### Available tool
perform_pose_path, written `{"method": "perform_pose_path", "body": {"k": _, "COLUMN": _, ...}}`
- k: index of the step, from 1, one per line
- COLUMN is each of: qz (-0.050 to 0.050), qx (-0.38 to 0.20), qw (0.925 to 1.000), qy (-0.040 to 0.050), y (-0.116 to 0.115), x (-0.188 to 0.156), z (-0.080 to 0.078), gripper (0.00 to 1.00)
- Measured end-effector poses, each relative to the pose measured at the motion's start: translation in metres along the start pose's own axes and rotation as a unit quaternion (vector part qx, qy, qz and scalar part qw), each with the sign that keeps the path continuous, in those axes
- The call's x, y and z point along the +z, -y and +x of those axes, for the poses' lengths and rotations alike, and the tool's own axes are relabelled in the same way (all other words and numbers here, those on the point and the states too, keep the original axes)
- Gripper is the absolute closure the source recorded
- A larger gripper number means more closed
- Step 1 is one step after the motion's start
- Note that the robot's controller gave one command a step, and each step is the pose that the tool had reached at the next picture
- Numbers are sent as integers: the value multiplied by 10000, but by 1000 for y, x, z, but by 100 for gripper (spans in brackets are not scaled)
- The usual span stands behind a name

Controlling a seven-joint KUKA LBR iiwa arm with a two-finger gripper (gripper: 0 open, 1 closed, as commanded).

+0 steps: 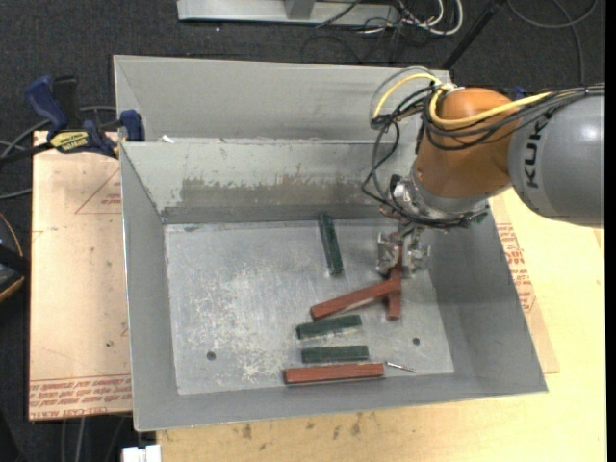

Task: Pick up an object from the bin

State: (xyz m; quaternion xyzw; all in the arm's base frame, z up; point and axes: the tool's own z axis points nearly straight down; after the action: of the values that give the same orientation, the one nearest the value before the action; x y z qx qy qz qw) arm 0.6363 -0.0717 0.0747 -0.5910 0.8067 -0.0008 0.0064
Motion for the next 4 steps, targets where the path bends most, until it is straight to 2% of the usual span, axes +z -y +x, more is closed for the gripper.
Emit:
{"method": "perform_pose_path", "body": {"k": 1, "qz": 0, "qx": 0, "qw": 10000, "qy": 0, "y": 0, "x": 0, "z": 0, "gripper": 100}}
{"method": "perform_pose_path", "body": {"k": 2, "qz": -37, "qx": 91, "qw": 9999, "qy": -29, "y": -1, "x": -74, "z": -3, "gripper": 100}}
{"method": "perform_pose_path", "body": {"k": 3, "qz": -38, "qx": 95, "qw": 9999, "qy": -29, "y": -1, "x": -74, "z": -3, "gripper": 100}}
{"method": "perform_pose_path", "body": {"k": 4, "qz": -53, "qx": 91, "qw": 9999, "qy": -32, "y": 1, "x": -118, "z": 0, "gripper": 100}}
